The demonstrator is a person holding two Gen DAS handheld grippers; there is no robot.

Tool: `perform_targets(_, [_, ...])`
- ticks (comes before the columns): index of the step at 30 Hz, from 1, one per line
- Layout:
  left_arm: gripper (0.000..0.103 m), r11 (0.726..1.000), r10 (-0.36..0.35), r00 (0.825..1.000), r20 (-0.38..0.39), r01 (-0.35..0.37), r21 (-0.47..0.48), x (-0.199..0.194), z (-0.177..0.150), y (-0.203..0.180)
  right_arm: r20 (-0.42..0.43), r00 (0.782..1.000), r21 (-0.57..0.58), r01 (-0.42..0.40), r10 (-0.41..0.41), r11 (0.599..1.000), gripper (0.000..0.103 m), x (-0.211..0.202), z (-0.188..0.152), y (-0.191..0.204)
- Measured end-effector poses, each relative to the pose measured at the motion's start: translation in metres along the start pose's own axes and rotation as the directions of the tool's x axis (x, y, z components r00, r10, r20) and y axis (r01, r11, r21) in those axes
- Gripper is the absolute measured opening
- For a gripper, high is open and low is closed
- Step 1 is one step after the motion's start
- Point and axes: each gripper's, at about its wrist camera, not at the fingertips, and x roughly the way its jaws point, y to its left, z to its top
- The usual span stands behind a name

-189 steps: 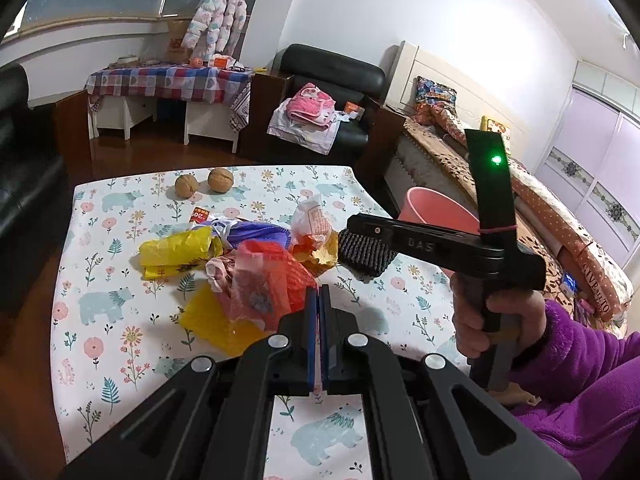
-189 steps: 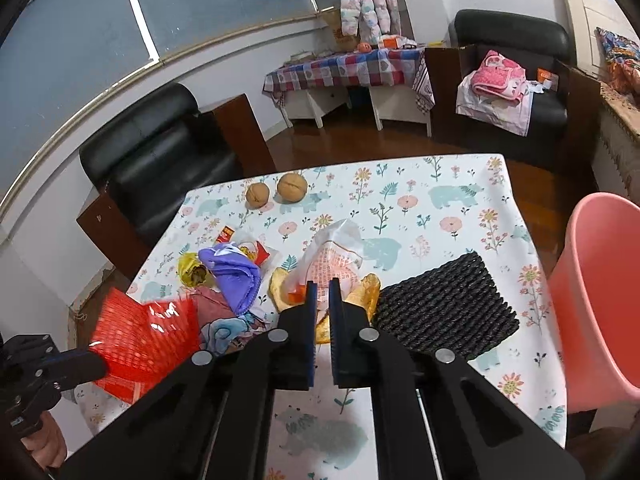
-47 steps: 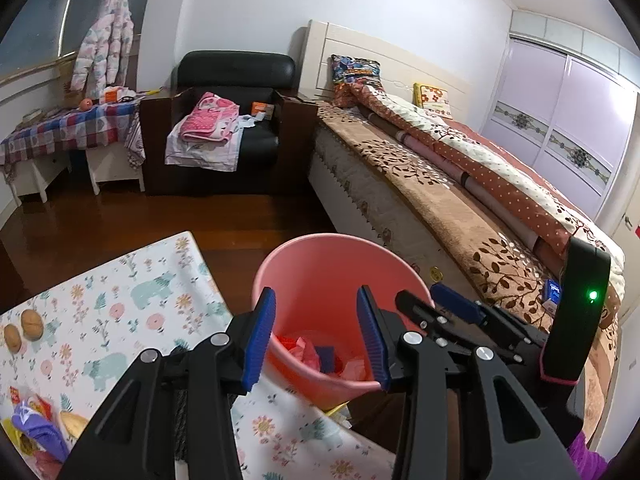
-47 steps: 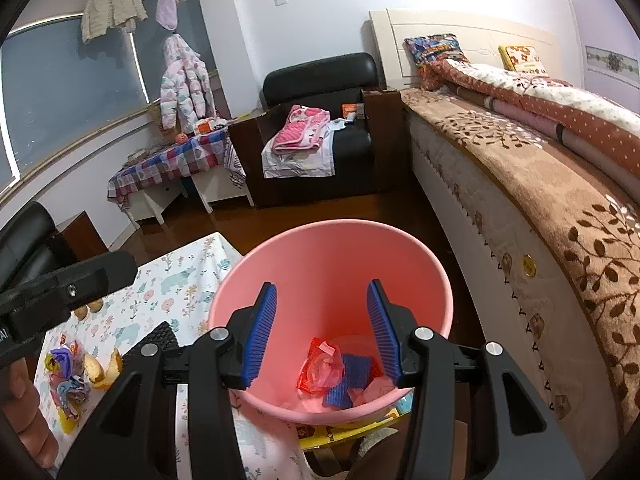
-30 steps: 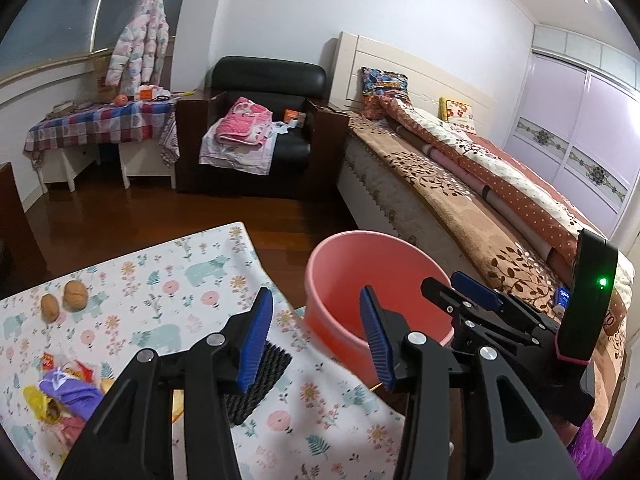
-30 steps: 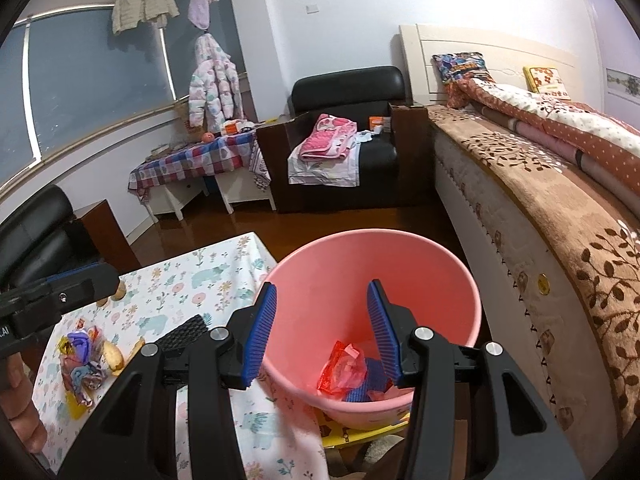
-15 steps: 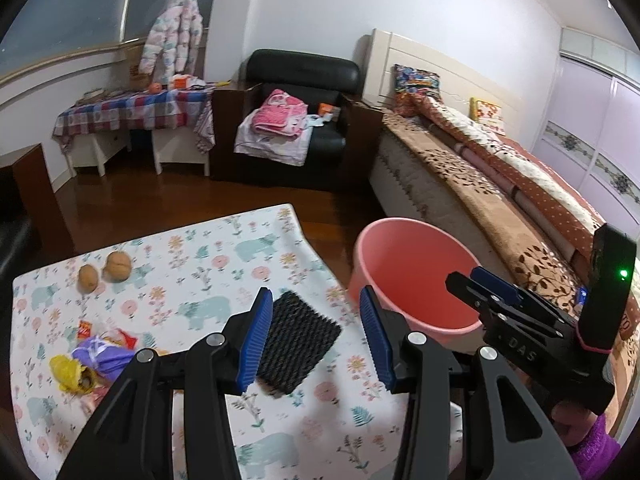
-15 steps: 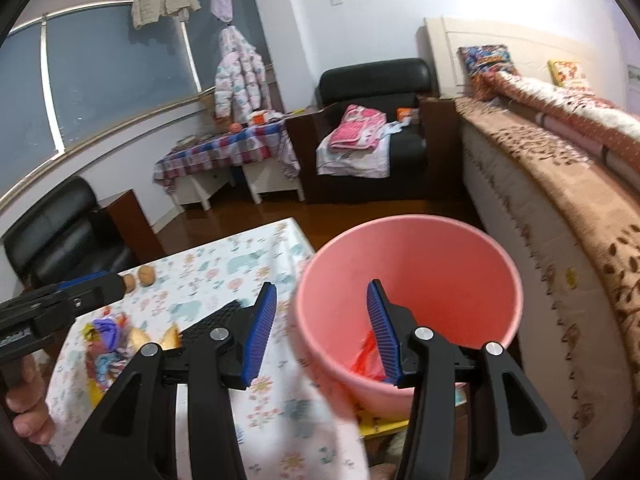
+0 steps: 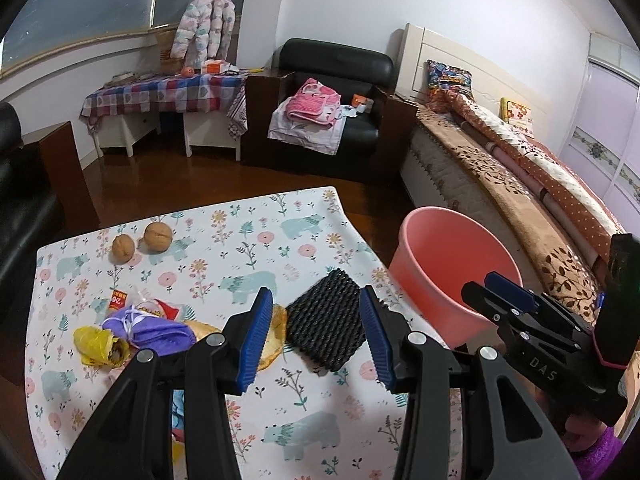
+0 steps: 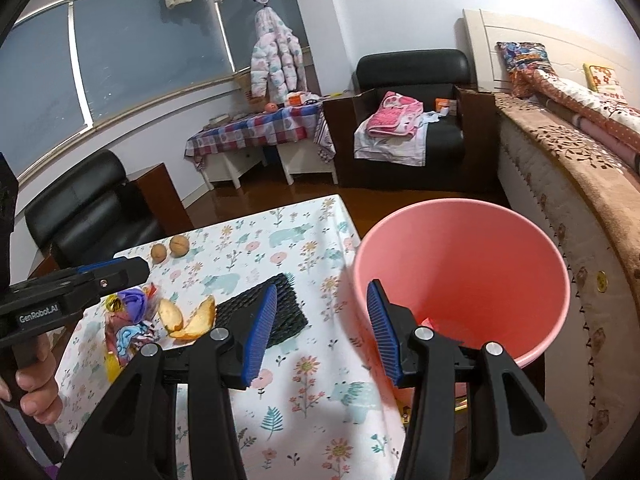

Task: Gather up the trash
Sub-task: 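Move the left gripper toward the yellow plastic bag while the right gripper approaches the purple cloth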

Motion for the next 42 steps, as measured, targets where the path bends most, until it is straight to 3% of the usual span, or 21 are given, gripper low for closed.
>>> perform_targets(22, [0.045, 0.998, 0.051, 0.998, -0.042, -0.052, -0.022, 0.007, -0.015, 0.018, -0.083, 0.992, -0.001, -0.099, 0.098, 0.995, 0.048, 0.014, -0.013, 0.015])
perform_targets(42, [0.045, 0.99, 0.114, 0.99, -0.078, -0.119, -0.069, 0.012, -0.03, 0.051, -0.149, 0.982, -0.009, -0.115, 0.112, 0.993, 0.048, 0.032, -0.02, 0.025])
